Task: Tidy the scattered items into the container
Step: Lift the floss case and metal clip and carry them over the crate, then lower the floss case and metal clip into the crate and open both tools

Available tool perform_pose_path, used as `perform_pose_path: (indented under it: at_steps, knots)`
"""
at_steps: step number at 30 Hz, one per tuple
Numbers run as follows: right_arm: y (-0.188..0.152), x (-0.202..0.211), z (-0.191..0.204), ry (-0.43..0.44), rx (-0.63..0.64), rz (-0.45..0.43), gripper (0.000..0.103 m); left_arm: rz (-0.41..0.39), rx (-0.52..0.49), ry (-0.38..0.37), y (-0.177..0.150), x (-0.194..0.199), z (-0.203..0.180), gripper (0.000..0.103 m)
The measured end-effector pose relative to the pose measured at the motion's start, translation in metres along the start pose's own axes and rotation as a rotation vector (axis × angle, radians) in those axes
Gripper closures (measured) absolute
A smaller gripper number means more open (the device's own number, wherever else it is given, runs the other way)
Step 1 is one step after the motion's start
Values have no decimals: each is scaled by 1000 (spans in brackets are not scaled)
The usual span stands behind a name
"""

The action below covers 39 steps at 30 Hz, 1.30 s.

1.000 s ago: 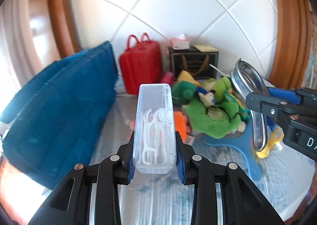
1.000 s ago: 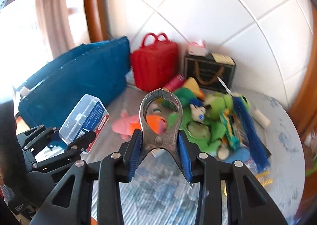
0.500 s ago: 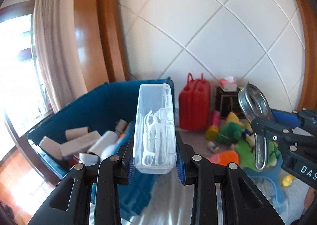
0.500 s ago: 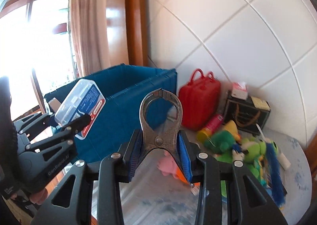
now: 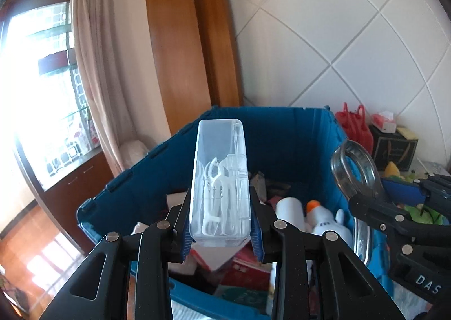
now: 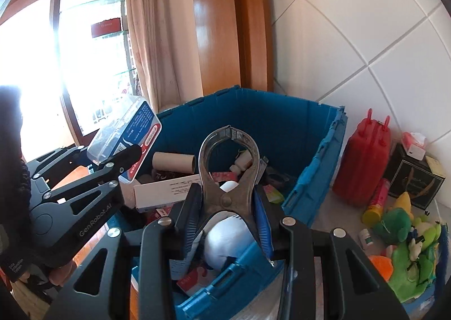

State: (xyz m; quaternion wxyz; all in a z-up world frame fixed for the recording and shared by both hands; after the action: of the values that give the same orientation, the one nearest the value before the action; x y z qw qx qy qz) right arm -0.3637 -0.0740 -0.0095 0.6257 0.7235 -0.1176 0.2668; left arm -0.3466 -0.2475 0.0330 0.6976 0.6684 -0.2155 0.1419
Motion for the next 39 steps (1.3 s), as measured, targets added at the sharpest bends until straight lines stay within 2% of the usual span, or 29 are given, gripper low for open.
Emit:
perform_pose_path:
  at_steps: [4,11,17,19,21,23,28,30,31,37,39]
  knots:
    - [-5,-19,16,-23,6,57,66,49,9,-32,-10,-25,10,71]
    - [-5,-29,21,-75,8,86,66,76,11,-70,-19,-40,8,70]
    - [-7,-30,16,-103,-13,100,66,72,2,-84,-22,-40,7,50]
    - [-8,-29,14,-108,-19,103,66,74,4,-87,-23,-40,7,41]
    - [-9,-28,11,-112,-25,104,66,74,5,-81,-25,-37,7,28]
    - [-12,-26,9,-117,-27,107,66,71,6,-80,-28,-32,7,24]
    - [-18,-17,1,-121,-43,102,66,59,2,-91,-35,-14,2,22]
    - [-20,-12,-2,-125,-45,98,52,56,2,-97,-37,-8,-1,22]
    - [-22,-8,-4,-130,-45,95,49,54,2,-97,-39,-5,-2,22]
    - [-28,4,-11,-138,-54,91,47,45,3,-105,-42,7,-9,21]
    - [-29,7,-12,-141,-51,90,40,45,5,-107,-43,10,-11,21]
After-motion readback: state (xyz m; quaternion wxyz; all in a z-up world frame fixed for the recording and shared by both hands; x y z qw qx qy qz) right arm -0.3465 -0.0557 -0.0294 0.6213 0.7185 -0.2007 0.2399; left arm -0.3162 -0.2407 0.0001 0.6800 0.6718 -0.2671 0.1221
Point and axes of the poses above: each gripper's, at about its wrist camera, not at the fingertips, and x roughly against the way its jaws point, z to its left, y to its top, the point moved 3 cm from there along -x, roughly the way its jaws point, and after that the axes turned 13 degrees about -y, right-handed, at the moved point
